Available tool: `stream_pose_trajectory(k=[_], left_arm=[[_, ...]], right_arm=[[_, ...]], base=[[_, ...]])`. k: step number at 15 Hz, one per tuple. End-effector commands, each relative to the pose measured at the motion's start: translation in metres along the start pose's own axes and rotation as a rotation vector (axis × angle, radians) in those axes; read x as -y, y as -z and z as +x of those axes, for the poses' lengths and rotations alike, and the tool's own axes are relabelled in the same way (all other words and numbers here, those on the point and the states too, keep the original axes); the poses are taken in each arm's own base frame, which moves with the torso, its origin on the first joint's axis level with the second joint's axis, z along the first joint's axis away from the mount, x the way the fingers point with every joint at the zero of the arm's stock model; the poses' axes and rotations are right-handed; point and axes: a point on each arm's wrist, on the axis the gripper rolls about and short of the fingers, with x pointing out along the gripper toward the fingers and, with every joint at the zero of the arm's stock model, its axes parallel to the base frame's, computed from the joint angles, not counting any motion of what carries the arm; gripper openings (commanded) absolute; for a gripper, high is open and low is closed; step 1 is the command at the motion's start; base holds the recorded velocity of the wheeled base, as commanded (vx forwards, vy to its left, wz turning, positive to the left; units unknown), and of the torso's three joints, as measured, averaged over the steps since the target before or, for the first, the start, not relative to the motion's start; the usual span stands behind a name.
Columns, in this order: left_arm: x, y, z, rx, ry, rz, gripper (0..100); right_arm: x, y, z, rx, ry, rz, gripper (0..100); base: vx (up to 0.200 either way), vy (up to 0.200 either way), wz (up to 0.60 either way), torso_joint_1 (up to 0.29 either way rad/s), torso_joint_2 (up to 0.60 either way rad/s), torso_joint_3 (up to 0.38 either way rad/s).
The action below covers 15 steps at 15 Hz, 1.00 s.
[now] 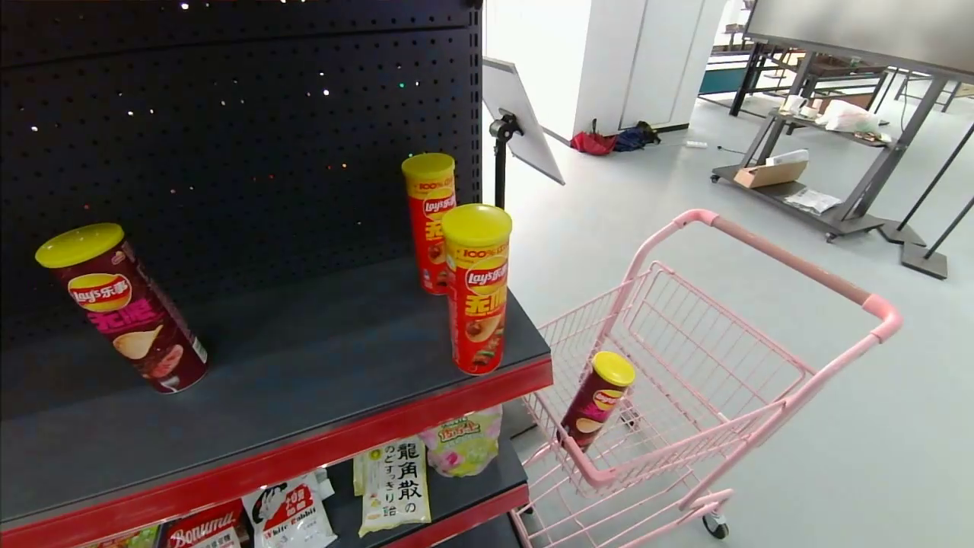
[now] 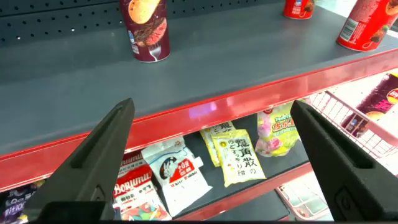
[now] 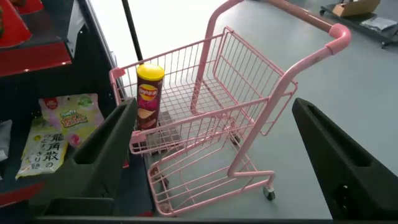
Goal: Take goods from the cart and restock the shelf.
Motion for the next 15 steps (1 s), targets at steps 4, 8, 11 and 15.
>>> stream_pose_trajectory(k=[4, 8, 11, 15], left_arm=[[0.0000, 0.0000, 0.0000, 0.000, 0.000, 0.000, 100], [0.0000, 0.0000, 0.0000, 0.000, 0.000, 0.000, 100], [0.0000, 0.0000, 0.0000, 0.000, 0.000, 0.000, 100], [0.0000, 0.0000, 0.0000, 0.000, 0.000, 0.000, 100]], right_arm=[[0.0001, 0.0000, 0.0000, -0.001, 0.001, 0.000, 100], [0.0001, 0.0000, 0.0000, -0.001, 0.001, 0.000, 100], [0.0001, 0.0000, 0.0000, -0.001, 0.000, 0.000, 100], [0.0001, 0.0000, 0.0000, -0.001, 0.000, 0.002, 100]], base=[[0.000, 0.000, 0.00, -0.082, 0.18, 0.110], [0.000, 0.000, 0.00, -0.139, 0.35, 0.200], [0.000, 0.000, 0.00, -0.147, 0.35, 0.209], [0.000, 0.000, 0.00, -0.144, 0.37, 0.222]])
